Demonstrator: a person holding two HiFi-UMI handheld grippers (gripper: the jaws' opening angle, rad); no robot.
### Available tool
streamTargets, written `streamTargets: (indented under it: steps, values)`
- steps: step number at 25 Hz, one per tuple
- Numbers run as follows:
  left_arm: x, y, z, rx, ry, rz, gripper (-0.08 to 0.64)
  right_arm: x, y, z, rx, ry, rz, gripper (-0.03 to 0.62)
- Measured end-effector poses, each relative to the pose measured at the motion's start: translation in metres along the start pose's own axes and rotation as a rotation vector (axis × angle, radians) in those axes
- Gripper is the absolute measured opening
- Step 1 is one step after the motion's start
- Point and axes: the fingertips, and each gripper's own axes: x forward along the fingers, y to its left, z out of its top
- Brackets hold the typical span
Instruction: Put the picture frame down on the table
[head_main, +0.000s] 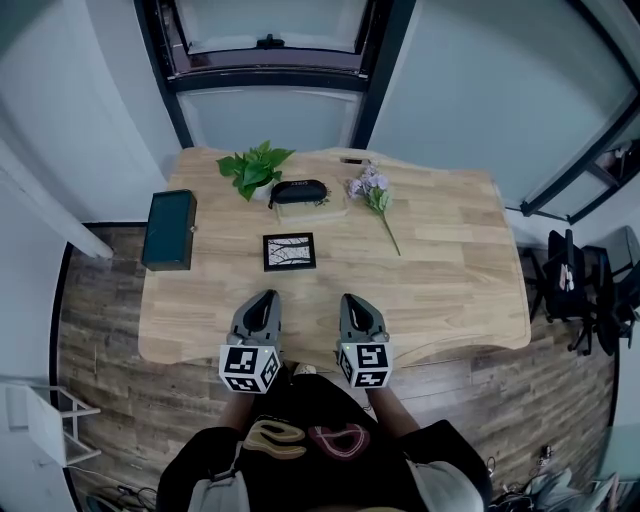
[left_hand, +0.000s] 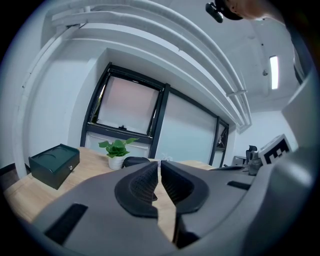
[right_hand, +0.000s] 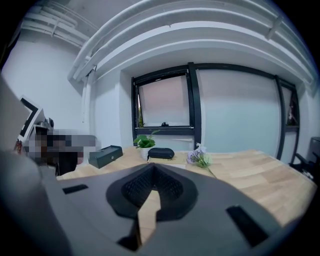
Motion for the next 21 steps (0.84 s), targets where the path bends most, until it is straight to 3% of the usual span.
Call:
streamTargets:
  steps: [4,21]
  values:
    - [-0.001,0.003,0.001,0.007,-0.006,0.045,0.032,0.001,-0.001,-0.001,-0.012,0.001,0.006,0.009]
    - [0.004,0.002,0.006,0.016,-0.015,0.041,0.032,0.012,-0.006,0.006,-0.044,-0.025,0.034,0.009]
